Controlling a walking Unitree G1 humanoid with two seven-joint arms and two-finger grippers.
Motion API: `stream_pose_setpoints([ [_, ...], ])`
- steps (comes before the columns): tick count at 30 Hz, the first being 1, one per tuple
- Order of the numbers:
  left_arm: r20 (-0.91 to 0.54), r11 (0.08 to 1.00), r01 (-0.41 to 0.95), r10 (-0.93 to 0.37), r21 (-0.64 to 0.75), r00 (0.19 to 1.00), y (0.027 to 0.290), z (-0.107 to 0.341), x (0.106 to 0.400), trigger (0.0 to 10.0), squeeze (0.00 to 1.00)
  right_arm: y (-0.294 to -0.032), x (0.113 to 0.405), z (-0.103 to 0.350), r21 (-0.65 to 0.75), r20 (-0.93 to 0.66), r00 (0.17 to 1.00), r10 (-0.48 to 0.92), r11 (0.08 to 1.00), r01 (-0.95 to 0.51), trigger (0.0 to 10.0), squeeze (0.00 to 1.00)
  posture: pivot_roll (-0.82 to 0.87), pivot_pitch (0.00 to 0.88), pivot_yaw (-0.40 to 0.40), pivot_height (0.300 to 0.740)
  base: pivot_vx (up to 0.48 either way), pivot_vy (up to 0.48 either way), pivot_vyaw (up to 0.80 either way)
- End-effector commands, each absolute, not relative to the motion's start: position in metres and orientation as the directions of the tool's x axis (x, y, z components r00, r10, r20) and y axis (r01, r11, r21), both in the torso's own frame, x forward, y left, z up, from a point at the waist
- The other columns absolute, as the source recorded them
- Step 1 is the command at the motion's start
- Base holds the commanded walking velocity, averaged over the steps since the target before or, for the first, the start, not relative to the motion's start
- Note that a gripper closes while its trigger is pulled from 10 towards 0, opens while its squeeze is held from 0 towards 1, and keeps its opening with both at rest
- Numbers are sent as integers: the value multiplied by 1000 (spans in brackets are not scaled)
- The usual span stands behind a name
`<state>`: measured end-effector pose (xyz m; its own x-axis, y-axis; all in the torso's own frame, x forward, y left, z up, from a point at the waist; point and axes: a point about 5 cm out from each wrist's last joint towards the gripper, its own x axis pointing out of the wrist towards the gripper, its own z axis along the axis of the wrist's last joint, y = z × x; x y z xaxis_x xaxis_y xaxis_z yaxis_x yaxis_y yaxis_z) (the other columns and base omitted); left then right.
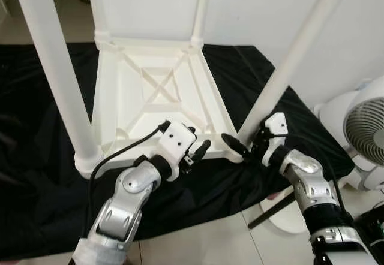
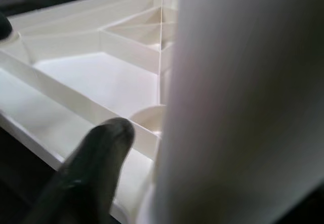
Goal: Building children table
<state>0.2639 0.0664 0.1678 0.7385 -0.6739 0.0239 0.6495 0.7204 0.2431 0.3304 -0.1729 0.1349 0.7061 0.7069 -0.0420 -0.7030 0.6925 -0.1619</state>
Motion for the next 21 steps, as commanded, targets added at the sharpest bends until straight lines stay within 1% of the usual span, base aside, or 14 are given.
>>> stream_pose_setpoints([
  [1,21,734,638,-659,234,751,65,165,265,10000,0,-167,331,130,-170,-84,666,741,648,-743,1333,0,95,35,-96,740,0,0,0],
  [2,21,734,637,-659,234,752,65,166,265,10000,0,-167,332,129,-158,-92,659,746,643,-750,0,0,100,40,-100,740,0,0,0],
  [9,23,737,636,-657,228,753,65,166,264,10000,0,-172,329,123,-133,-112,639,761,626,-768,0,0,95,46,-105,740,0,0,0],
  [13,23,738,638,-658,221,753,63,165,263,10000,0,-178,326,119,-117,-107,659,744,649,-752,0,0,89,50,-108,740,0,0,0],
  [14,24,737,639,-659,219,752,63,165,263,10000,0,-182,326,118,-109,-101,687,720,678,-727,8824,0,87,54,-111,740,0,0,0],
  [15,23,738,639,-659,218,752,62,165,263,10000,0,-184,326,118,-101,-84,716,693,709,-698,10000,0,86,55,-111,740,0,0,0],
  [16,23,738,639,-659,218,752,62,165,263,10000,0,-184,326,118,-101,-84,716,693,709,-698,10000,0,86,55,-111,740,0,0,0],
  [18,23,738,639,-658,218,753,63,165,262,10000,0,-188,324,121,-77,-33,768,639,765,-639,10000,0,83,60,-112,740,0,0,0],
  [19,23,738,639,-658,218,753,63,165,262,10000,0,-188,324,121,-77,-33,768,639,765,-639,10000,0,83,60,-112,740,0,0,0],
  [21,18,737,641,-659,216,752,64,164,261,10000,0,-186,318,124,-71,31,845,534,844,-532,10000,0,77,65,-111,740,0,0,0],
])
